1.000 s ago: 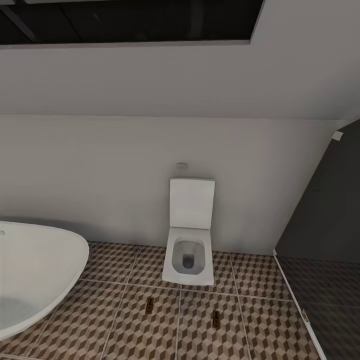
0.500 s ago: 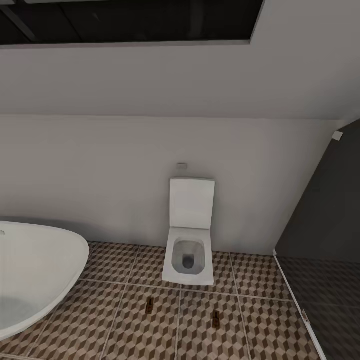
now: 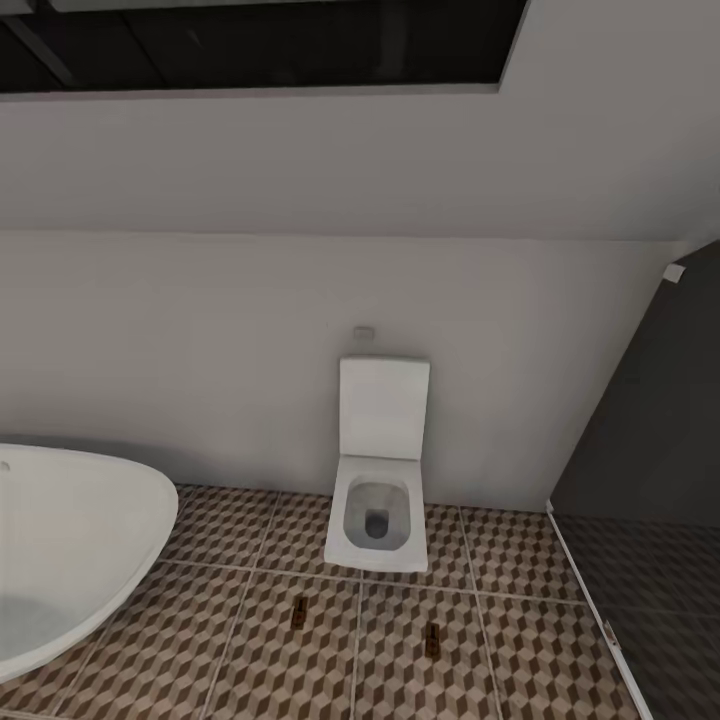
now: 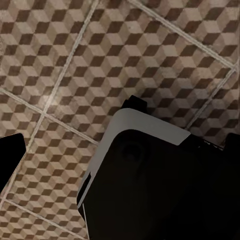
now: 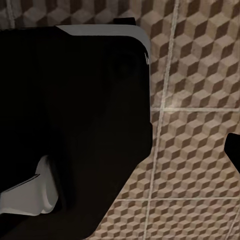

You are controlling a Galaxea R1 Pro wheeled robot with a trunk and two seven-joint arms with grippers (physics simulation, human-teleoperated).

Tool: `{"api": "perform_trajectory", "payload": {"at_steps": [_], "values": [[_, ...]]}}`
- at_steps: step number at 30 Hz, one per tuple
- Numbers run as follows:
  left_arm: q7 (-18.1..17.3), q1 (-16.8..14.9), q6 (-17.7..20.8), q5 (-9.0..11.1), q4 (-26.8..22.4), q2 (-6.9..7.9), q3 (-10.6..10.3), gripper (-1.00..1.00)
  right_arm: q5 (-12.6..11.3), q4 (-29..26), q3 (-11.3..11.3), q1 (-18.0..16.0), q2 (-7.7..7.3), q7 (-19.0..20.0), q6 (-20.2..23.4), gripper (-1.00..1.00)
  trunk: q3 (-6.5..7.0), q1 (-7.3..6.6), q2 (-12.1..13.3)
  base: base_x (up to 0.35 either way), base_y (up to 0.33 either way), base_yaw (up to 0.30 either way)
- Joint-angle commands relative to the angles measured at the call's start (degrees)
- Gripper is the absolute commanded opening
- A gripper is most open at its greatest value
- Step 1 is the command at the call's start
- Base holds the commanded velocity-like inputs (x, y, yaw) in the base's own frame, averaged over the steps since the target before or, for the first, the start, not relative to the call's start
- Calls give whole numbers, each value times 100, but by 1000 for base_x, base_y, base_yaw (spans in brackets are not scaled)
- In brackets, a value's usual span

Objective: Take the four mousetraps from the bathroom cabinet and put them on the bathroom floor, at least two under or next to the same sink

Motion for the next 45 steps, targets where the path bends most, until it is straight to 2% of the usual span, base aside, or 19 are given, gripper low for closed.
{"api": "perform_trajectory", "payload": {"at_steps": [1, 7, 14, 45], "values": [[10, -2, -51, 50, 4, -1, -48, 100, -48, 8, 47, -2, 3, -15, -15, 100, -4, 3, -11, 0, 0, 0], [13, 39, -379, 54, 11, 0, -48, 100, -48, 8, 40, 14, -1, -15, -89, 100, 42, 3, -11, 0, 0, 0], [14, 69, -491, 53, 13, 6, -48, 100, -48, 8, 32, 18, -6, -22, -115, 100, 103, 3, -11, 0, 0, 0], [-25, 126, -514, 61, -24, -58, -50, 100, -48, 8, 31, 19, -20, -32, -122, 100, 379, 3, -11, 0, 0, 0]]}}
